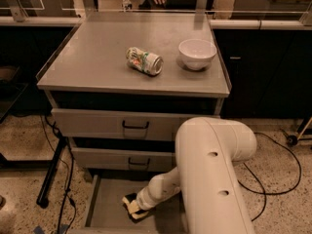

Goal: Place sponge into bottom drawer

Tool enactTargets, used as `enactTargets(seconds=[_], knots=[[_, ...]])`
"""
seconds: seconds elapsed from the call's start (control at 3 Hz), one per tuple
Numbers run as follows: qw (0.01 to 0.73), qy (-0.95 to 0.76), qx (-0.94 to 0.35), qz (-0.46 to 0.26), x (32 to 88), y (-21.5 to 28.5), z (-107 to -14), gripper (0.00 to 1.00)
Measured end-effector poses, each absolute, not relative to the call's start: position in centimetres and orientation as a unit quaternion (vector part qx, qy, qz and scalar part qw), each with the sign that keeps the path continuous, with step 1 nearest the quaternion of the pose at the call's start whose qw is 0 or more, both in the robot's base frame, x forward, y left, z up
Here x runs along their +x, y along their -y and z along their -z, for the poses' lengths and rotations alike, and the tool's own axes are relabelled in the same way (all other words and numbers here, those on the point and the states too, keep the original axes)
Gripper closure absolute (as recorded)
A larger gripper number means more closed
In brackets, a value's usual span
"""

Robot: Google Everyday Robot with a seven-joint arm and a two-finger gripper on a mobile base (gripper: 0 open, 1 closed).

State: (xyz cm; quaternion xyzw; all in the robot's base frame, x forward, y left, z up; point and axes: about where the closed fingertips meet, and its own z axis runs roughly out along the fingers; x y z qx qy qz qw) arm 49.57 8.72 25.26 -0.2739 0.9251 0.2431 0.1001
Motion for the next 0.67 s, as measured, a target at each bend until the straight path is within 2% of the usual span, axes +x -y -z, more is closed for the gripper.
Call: enactTargets(seconds=[0.67], knots=[[0.087,-0.927,-0.271,-0.246,49.14,-8.43,-21.83,1.00]])
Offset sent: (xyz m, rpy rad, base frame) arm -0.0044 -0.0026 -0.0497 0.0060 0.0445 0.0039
